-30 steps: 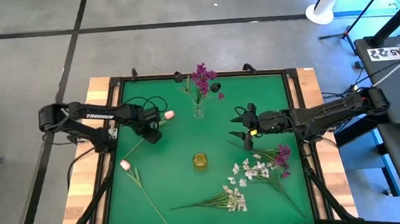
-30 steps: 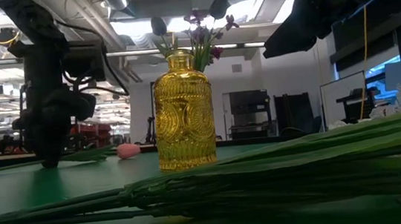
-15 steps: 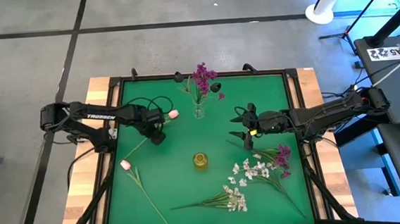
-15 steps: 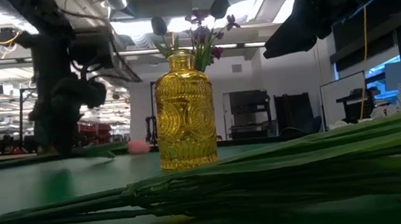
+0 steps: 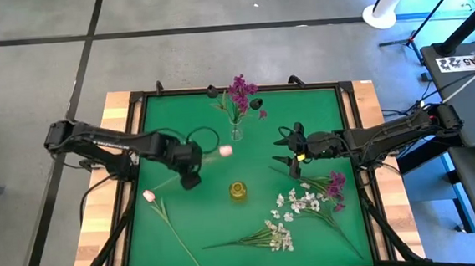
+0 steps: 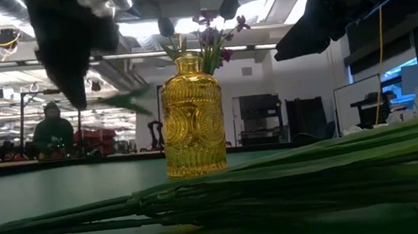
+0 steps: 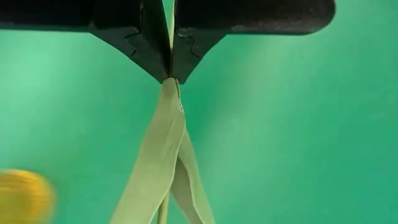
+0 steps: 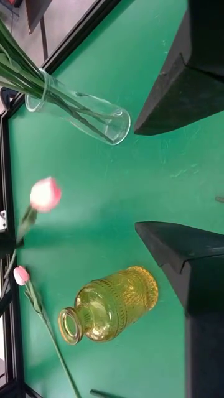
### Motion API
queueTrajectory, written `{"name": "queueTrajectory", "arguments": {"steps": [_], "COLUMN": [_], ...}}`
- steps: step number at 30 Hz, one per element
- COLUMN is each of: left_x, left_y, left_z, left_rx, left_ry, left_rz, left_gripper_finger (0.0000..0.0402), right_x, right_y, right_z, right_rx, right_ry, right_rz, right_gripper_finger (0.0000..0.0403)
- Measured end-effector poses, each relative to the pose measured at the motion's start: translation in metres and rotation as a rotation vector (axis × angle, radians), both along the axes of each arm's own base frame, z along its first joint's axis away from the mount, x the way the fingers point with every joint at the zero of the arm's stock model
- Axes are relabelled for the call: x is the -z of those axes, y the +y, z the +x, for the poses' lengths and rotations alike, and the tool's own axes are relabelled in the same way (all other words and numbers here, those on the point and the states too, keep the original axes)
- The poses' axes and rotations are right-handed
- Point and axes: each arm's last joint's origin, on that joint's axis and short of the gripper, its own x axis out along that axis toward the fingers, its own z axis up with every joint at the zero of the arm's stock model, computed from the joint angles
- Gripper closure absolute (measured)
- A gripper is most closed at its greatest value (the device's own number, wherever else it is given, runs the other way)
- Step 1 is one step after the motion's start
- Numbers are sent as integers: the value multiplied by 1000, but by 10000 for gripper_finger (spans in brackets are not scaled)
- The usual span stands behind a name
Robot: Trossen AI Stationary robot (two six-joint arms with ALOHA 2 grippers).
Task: Sort flowers into vase by color
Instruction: Put the top pink tulip into the yellow vase
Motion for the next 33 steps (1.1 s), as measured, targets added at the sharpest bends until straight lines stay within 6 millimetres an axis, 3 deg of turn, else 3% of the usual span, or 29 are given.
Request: {"name": "queueTrajectory", "arguments": {"steps": [5,11,16,21,28,33], "left_x": [-34,-77,-90,-80,-79,-71], "left_y": [-41,-80,-100,-97,-79,-61], "left_z": [3,3,7,14,22,22], "left_rx": [188,399,541,534,614,556], "left_ry": [-177,-593,-860,-988,-1376,-1462], "left_rz": [54,171,243,291,204,262], "left_gripper_finger": [401,401,401,401,401,401], "right_x": [0,0,0,0,0,0], "right_y": [0,0,0,0,0,0], "right_z": [0,0,0,0,0,0], "right_rx": [0,1,1,1,1,1], "right_ry": [4,-1,-1,0,0,-1], "right_rz": [0,1,1,2,2,2], "right_gripper_finger": [165,165,165,165,165,165]}}
